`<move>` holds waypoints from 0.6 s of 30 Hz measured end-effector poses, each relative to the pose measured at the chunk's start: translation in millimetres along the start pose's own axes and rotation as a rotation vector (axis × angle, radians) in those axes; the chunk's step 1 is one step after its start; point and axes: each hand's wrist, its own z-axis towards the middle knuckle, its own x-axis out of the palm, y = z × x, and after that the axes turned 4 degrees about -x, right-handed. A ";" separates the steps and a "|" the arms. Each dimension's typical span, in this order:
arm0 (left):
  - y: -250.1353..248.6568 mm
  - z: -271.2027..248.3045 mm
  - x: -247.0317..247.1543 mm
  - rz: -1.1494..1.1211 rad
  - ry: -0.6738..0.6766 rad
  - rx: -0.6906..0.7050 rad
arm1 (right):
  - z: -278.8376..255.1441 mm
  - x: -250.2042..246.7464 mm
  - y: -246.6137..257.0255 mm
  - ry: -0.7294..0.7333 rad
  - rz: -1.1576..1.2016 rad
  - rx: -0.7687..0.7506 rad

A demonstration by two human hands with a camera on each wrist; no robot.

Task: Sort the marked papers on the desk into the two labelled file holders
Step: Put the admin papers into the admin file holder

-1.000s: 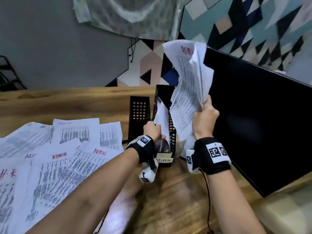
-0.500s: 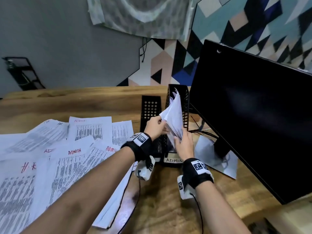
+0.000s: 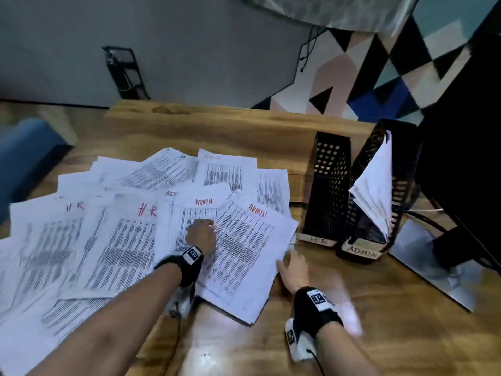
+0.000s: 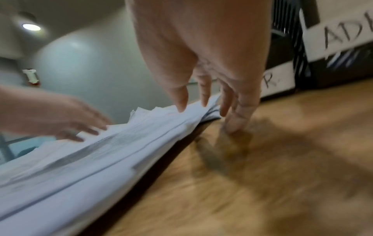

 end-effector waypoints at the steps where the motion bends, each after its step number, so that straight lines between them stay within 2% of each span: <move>1: 20.3 5.7 -5.8 0.071 -0.012 -0.061 | 1.6 8.9 3.9 0.014 0.023 0.051; 4: 59.4 13.7 -21.8 0.189 0.024 -0.134 | 8.8 27.1 22.6 -0.066 0.106 0.125; 8: 72.9 19.6 -24.3 0.181 0.072 -0.059 | 13.7 38.0 46.4 -0.168 0.162 0.147; 11: 79.5 25.9 -23.2 0.112 0.038 -0.057 | 18.9 46.6 53.2 -0.136 0.194 0.087; 13: 82.9 29.0 -21.9 0.022 0.085 -0.023 | 18.9 48.2 56.7 -0.138 0.243 0.071; 15: 83.1 28.3 -19.7 -0.160 0.148 0.002 | 17.9 51.5 54.7 -0.146 0.353 0.089; 18: 77.6 19.5 -20.5 -0.272 0.161 -0.006 | 15.4 57.3 49.7 -0.093 0.484 0.094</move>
